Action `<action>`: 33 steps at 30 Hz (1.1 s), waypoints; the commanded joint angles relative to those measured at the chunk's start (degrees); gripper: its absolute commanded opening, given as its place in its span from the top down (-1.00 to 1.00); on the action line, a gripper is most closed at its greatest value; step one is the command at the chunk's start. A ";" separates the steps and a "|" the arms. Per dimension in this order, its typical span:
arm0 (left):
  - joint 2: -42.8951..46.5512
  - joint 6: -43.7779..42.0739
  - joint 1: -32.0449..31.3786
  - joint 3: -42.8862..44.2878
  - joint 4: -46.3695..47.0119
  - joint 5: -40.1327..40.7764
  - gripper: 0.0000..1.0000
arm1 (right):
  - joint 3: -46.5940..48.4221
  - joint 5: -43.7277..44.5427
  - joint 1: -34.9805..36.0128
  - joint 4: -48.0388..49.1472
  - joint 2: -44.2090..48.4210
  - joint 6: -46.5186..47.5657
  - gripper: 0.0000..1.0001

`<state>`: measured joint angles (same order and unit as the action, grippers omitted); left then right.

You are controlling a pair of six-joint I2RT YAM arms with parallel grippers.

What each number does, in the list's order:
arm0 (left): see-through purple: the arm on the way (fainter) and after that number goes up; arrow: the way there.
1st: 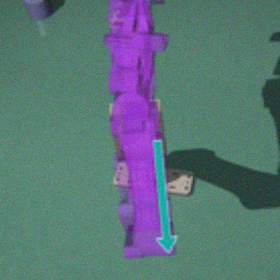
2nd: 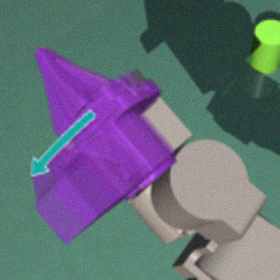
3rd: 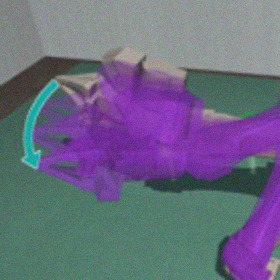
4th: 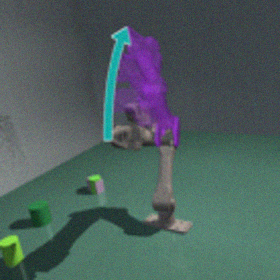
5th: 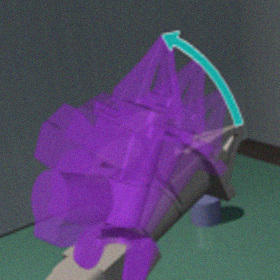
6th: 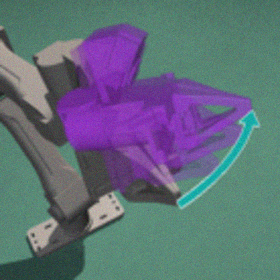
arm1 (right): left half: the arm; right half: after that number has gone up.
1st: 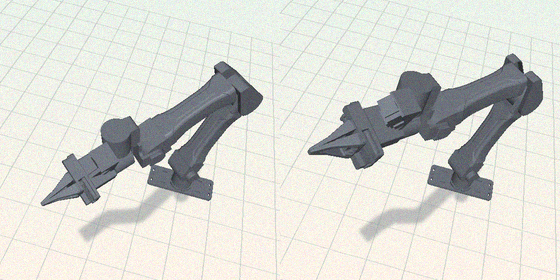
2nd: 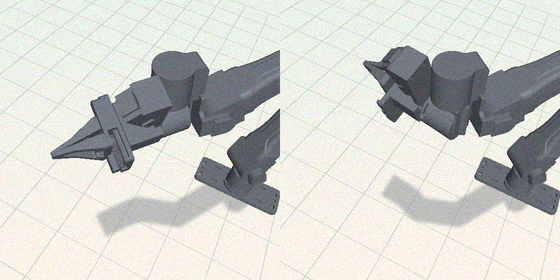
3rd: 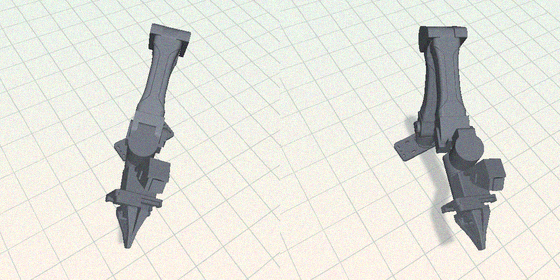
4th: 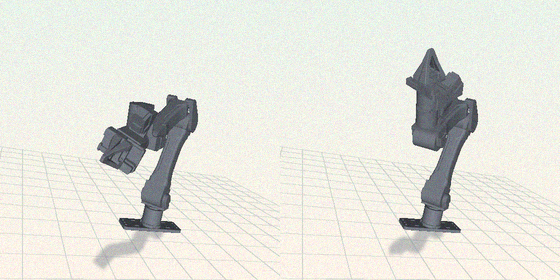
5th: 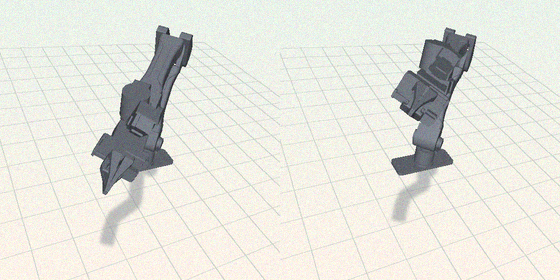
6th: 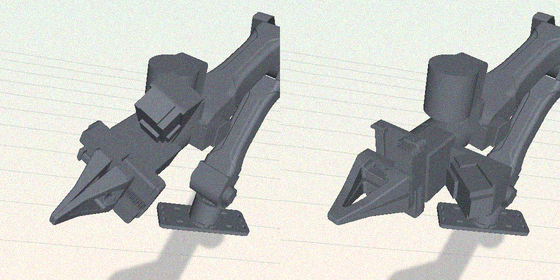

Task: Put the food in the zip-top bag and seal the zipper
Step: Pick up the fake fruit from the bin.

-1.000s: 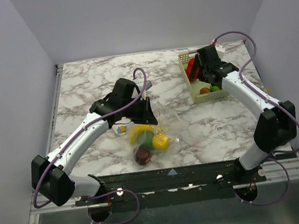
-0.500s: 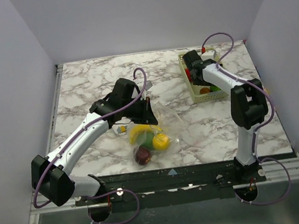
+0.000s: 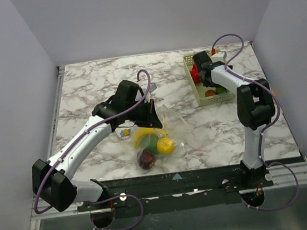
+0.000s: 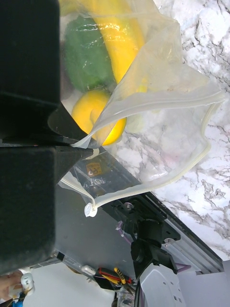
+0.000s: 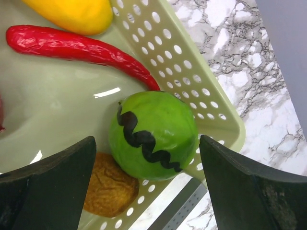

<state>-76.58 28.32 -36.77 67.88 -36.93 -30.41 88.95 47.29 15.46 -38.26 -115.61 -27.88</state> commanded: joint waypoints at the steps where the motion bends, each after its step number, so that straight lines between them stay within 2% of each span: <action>1: 1.01 -0.41 -0.30 -0.49 1.50 -2.02 1.00 | -1.46 0.12 -0.96 1.77 -1.72 -0.04 -0.80; 6: 1.13 -0.37 -0.31 -0.54 1.44 -2.03 1.00 | -3.31 -2.81 -1.18 4.58 -1.64 2.27 -0.75; 11: 0.75 -0.37 -0.26 -0.47 1.51 -1.93 1.00 | -4.86 -4.80 -1.21 6.74 -0.37 3.91 -0.40; 20: 0.38 -0.28 -0.36 -0.44 1.52 -1.94 1.00 | -10.08 -9.68 -1.18 12.13 9.82 6.70 0.12; 26: 0.38 -0.28 -0.30 -0.47 1.55 -1.75 1.00 | -16.44 -18.16 -1.16 17.09 20.53 5.40 0.38; 30: 0.51 -0.28 -0.35 -0.62 1.60 -1.75 1.00 | -21.73 -27.08 -1.19 20.98 27.41 2.02 0.65; 33: 0.29 -0.19 -0.38 -0.62 1.66 -2.01 1.00 | -26.14 -34.82 -1.22 24.47 31.88 -1.12 0.78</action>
<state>-76.58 28.32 -36.88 67.68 -36.64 -30.72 67.66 25.23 14.50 -19.99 -88.38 -24.23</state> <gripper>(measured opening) 0.008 0.715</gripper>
